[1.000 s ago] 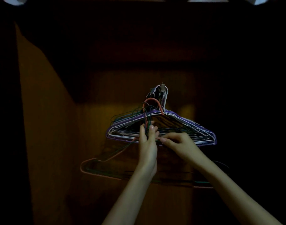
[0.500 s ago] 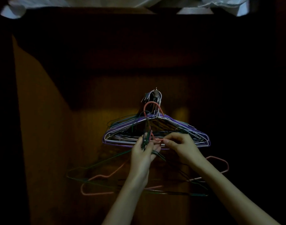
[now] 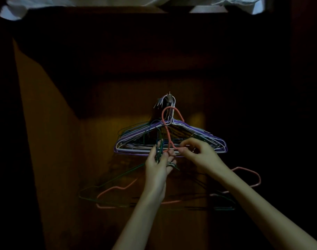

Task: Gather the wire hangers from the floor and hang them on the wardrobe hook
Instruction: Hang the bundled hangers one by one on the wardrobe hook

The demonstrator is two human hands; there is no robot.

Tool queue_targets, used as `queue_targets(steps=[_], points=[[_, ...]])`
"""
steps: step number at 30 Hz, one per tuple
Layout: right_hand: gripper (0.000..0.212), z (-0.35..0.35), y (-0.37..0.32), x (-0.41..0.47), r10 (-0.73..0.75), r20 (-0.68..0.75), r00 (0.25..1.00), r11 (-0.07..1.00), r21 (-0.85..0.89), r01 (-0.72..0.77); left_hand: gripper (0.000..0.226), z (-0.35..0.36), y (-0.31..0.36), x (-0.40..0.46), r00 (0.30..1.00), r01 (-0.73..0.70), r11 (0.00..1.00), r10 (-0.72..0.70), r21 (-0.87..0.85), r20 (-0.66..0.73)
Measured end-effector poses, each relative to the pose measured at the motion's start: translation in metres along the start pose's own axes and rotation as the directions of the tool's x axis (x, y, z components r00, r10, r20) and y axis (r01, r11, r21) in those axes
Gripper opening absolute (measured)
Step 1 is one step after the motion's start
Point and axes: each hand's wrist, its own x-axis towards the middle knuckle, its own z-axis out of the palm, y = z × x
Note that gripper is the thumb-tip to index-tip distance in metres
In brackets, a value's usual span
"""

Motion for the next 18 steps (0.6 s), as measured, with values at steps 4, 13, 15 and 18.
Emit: queue_targets(steps=[4,13,15,18], points=[[0.009,0.002,-0.004,-0.004,0.035,0.040,0.999,0.997,0.061,-0.037,0.051,0.000,0.002,-0.007,0.999,0.049,0.998,-0.049,0.029,0.013],[0.018,0.019,-0.017,-0.009,-0.030,0.198,0.980,0.997,0.069,0.017,0.057,-0.005,0.004,-0.015,0.996,0.084,0.996,-0.085,0.029,0.034],[0.017,0.021,-0.017,-0.009,-0.007,0.174,0.985,0.993,0.116,-0.013,0.058,-0.006,0.003,-0.015,0.996,0.084,0.996,-0.083,-0.012,0.035],[0.017,0.023,-0.015,-0.008,-0.008,0.120,0.993,0.994,0.111,-0.006,0.056,-0.009,0.002,-0.018,0.997,0.075,0.996,-0.075,-0.056,0.009]])
